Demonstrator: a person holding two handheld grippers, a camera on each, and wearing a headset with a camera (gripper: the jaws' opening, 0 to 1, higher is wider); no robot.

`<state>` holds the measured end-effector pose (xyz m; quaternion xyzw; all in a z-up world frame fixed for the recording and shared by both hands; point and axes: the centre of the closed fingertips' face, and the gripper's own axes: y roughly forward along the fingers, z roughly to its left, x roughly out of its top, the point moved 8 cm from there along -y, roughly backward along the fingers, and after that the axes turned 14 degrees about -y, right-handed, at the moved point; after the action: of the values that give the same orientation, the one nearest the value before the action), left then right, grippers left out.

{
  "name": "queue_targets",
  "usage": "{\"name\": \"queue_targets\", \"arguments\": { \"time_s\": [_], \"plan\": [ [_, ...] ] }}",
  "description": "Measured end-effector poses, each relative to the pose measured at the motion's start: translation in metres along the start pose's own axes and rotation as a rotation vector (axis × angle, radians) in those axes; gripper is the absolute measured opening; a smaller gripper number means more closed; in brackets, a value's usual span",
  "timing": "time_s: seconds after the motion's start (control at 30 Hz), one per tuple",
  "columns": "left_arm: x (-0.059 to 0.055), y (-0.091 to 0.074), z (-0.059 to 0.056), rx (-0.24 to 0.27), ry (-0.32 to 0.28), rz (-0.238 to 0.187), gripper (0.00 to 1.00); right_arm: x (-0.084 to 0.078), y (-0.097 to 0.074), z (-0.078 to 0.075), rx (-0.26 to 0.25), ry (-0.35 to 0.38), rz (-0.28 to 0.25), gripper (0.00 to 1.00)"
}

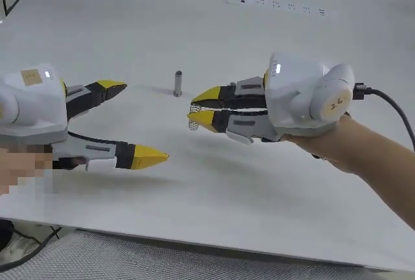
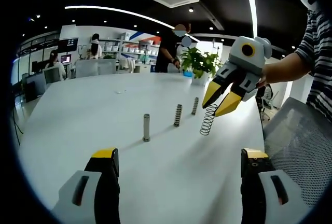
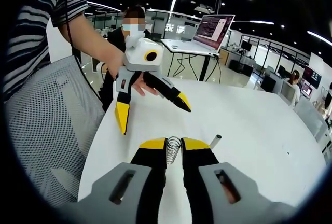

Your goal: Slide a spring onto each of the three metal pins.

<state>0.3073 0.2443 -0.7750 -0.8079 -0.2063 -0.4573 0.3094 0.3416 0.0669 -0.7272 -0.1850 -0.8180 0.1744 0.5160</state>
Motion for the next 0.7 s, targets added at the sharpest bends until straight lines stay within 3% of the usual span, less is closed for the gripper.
{"name": "queue_targets", "arguments": {
  "time_s": [0.7],
  "plan": [
    [-0.001,-0.005,0.005,0.018,-0.013,-0.011,0.97,0.003,0.018,-0.033,-0.051,-0.009,0.010,0.12]
  ]
}}
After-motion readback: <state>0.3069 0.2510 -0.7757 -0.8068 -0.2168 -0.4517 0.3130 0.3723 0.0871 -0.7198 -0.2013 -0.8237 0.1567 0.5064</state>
